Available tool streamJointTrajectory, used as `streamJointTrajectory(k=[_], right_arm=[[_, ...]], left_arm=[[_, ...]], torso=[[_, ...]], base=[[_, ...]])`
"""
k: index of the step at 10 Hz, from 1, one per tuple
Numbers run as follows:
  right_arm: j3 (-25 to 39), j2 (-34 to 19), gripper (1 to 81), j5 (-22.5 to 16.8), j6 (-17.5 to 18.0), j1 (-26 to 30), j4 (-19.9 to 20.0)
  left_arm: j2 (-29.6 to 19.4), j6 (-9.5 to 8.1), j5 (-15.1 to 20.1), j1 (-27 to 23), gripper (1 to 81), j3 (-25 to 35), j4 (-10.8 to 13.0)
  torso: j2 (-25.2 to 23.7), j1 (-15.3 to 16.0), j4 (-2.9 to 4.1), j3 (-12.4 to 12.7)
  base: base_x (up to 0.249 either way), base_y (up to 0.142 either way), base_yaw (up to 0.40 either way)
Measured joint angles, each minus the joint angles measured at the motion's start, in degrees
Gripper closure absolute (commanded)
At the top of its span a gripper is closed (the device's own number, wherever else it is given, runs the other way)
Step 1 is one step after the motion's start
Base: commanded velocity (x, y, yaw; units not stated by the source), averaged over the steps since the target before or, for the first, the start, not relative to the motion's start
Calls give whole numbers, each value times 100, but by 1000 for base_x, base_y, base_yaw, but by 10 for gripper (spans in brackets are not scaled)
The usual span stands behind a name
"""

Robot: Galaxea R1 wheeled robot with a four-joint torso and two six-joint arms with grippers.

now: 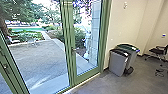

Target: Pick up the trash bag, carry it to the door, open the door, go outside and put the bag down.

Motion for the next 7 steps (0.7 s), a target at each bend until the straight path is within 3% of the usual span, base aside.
streamJointTrajectory(k=[3, 7], right_arm=[[-1, 1, 10, 1, 0, -6, 0], [-10, 63, 10, -2, 1, -2, -6]], left_arm=[[0, 0, 0, -2, 811, 0, 0], [-28, 0, 0, -9, 811, -13, 2]], torso=[[0, 0, 0, 0], [0, 0, 0, 0]], base=[[152, 0, 0], [153, -74, 0]])
